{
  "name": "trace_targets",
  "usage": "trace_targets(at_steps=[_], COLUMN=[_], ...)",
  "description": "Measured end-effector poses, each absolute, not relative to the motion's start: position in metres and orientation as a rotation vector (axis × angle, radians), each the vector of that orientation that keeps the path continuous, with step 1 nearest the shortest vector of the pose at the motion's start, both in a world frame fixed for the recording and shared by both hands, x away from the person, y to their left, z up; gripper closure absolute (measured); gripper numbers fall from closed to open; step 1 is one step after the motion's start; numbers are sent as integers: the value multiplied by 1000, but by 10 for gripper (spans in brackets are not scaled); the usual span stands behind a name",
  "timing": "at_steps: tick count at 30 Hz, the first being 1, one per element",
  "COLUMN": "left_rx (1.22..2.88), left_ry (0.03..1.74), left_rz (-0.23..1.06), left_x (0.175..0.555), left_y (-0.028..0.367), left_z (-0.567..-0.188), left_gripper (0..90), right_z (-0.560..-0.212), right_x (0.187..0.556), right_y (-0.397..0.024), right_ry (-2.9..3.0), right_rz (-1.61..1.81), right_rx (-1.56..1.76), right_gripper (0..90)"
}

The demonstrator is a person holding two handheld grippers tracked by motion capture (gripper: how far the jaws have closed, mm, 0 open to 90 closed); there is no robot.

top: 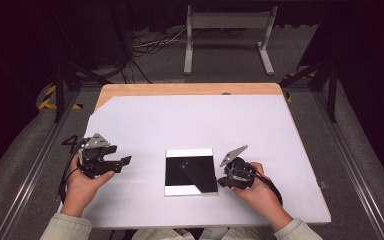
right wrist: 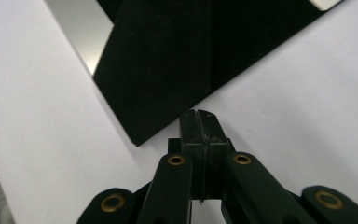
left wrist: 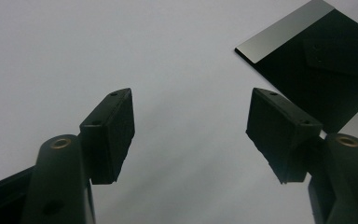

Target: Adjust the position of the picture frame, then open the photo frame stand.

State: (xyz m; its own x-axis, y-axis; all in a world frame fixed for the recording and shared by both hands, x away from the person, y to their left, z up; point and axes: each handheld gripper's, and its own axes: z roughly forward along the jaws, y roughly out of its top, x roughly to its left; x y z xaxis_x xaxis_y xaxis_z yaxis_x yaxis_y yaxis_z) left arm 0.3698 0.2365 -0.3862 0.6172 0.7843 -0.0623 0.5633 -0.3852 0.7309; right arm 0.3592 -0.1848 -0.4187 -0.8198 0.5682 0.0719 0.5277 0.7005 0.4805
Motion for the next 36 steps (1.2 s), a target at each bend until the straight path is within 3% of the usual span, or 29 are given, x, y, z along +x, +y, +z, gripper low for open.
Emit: trace_targets(at_steps=[7, 20, 24, 29, 31, 36], left_rx=[2091, 2095, 2092, 2101, 2099, 2096], left_ry=[1058, 1059, 1064, 1058, 1058, 1066], left_rz=[381, 379, 380, 383, 381, 381], left_x=[370, 370, 369, 369, 368, 368], left_y=[237, 236, 236, 237, 237, 238], left_z=[-386, -387, -387, -387, -387, -386], left_gripper=[328, 328, 327, 327, 327, 326], right_z=[-404, -375, -371, -369, -371, -378], right_x=[361, 359, 359, 358, 359, 358], right_y=[-198, -201, -198, -190, -187, -182], right_ry=[2723, 2665, 2680, 2749, 2776, 2829], right_rz=[818, 976, 980, 897, 867, 791], right_rx=[926, 985, 992, 915, 903, 880], right_gripper=[900, 544, 595, 798, 794, 665])
